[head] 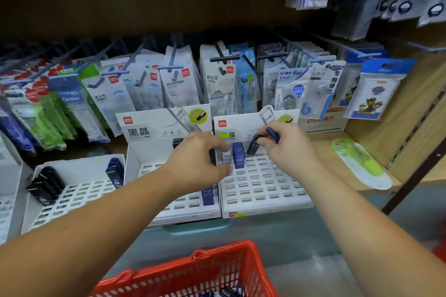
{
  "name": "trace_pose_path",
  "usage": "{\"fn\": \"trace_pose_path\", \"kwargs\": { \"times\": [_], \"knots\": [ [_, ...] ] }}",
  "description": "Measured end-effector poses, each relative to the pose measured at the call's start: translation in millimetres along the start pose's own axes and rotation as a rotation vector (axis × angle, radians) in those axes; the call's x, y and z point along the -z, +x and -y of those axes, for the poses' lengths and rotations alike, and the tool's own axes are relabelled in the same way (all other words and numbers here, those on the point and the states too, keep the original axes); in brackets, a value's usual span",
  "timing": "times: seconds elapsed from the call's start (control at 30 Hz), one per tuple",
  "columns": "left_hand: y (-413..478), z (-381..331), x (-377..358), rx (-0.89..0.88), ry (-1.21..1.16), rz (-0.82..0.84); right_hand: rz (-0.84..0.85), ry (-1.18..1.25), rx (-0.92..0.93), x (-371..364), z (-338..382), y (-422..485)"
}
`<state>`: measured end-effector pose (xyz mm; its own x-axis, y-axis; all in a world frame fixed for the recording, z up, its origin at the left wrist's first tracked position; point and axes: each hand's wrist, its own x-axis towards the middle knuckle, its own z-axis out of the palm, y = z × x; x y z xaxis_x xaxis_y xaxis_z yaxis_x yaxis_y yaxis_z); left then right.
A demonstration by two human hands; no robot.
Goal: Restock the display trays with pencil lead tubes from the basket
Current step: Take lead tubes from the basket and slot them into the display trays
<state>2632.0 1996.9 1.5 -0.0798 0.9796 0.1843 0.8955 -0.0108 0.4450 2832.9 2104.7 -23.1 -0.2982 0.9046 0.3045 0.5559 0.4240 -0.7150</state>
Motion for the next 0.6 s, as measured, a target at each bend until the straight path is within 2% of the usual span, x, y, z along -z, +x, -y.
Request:
{"fn": "trace_pose_path", "kwargs": {
  "times": [0.1, 0.47, 0.6],
  "knots": [
    [0, 4, -3, -0.025, 0.0, -0.02, 0.009, -0.063, 0.045, -8, -3, 1],
    [-1, 5, -2, -0.021, -0.003, 0.001, 0.122, -0.25, 0.027, -5, 7, 8],
    [-2, 3, -1, -0.013, 0.004, 0.007, 0.025, -0.141, 0.007, -10, 9, 5]
  ]
}}
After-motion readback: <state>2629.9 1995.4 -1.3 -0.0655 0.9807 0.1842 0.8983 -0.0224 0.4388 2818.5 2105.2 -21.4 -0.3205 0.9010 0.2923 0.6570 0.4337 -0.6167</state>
